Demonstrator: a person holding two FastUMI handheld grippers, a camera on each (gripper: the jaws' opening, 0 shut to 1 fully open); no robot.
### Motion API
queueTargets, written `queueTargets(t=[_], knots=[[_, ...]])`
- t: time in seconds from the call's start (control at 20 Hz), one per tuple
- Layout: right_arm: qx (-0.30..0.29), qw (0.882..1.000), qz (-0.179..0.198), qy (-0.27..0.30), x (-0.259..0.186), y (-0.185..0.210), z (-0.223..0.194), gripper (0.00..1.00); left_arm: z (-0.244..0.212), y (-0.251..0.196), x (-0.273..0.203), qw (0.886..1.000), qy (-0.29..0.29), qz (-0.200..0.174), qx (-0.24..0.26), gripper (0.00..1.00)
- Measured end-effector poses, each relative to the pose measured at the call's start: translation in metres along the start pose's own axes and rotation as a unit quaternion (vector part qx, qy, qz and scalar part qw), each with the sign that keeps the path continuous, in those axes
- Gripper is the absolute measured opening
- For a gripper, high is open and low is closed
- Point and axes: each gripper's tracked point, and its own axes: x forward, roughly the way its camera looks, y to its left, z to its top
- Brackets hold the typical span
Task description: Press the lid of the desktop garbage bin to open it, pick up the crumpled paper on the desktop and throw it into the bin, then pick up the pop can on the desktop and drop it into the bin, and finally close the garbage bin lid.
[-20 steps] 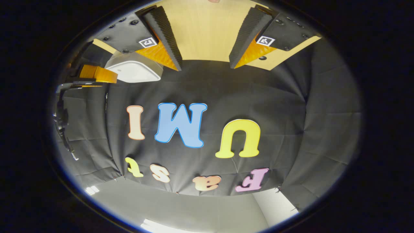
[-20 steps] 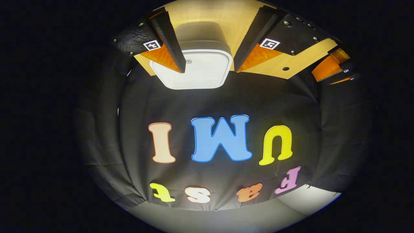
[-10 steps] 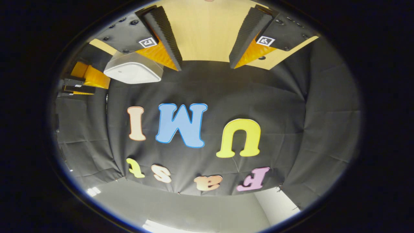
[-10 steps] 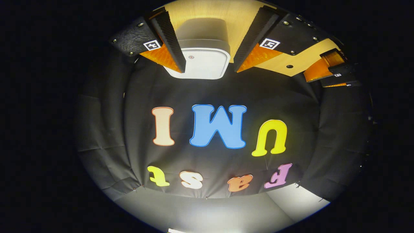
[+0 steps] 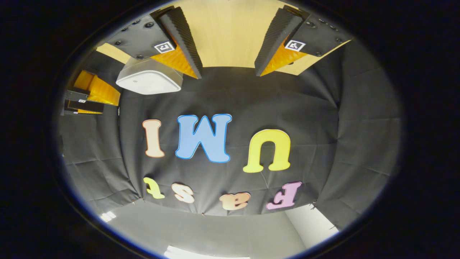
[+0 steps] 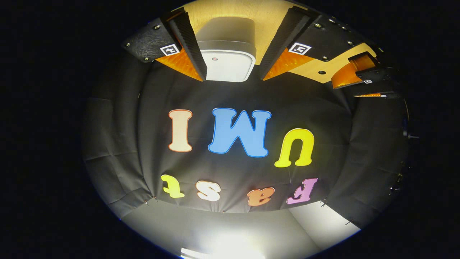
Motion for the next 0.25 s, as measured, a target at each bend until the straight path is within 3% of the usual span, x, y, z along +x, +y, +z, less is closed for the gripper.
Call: queueTargets(t=[0.25], knots=[[-0.009,1.000,0.015,-0.003,-0.0079,-0.0059,-0.0046,0.94,-0.0056,-0.0044,-0.0103,1.000,-0.001,0.022,-0.009,0.95]])
